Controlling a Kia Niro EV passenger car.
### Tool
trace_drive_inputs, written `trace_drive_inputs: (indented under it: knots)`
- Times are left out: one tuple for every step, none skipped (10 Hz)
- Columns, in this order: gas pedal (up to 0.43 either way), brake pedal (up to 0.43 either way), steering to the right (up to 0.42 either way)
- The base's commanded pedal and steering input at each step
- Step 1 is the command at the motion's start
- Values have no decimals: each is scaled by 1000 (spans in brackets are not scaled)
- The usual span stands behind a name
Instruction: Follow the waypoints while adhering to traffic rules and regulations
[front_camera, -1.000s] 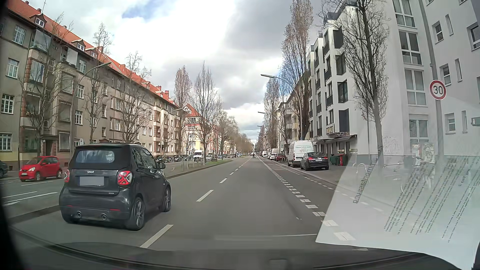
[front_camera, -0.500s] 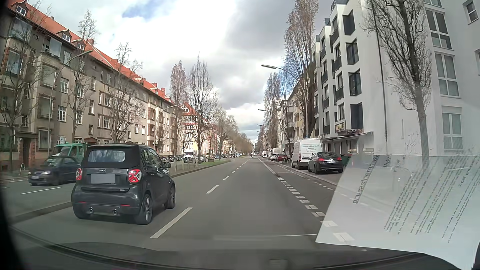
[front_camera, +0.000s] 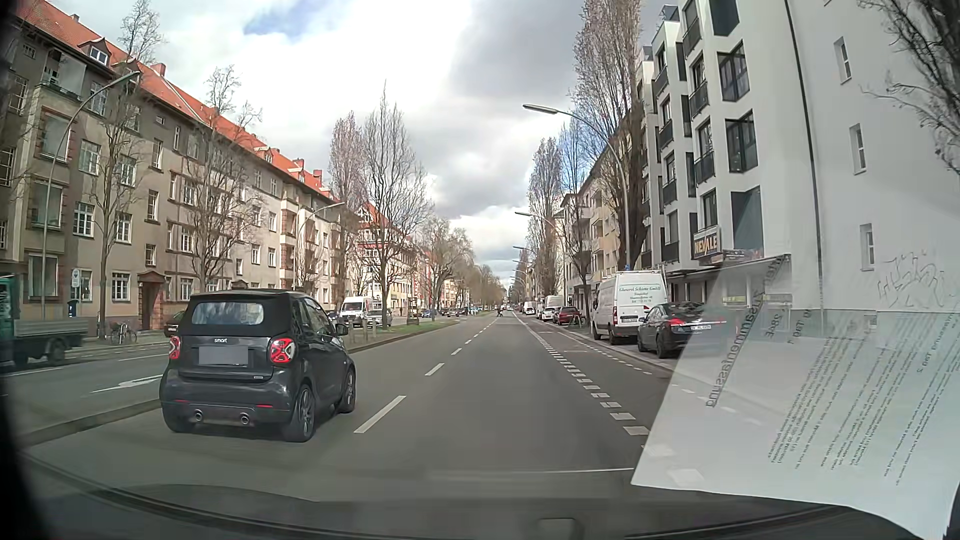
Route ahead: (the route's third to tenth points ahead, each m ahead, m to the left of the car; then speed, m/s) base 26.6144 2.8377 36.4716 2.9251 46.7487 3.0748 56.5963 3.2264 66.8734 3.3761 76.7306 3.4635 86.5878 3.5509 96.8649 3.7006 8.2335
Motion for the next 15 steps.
trace_drive_inputs:
  knots:
    - [28,37,2]
    - [28,37,2]
    - [28,37,1]
    - [28,37,1]
    - [28,37,1]
    - [28,37,1]
    - [28,37,1]
    - [28,37,1]
    - [28,37,1]
    - [28,37,1]
    - [28,30,0]
    - [28,37,0]
    - [28,37,0]
    - [28,30,0]
    - [28,37,0]
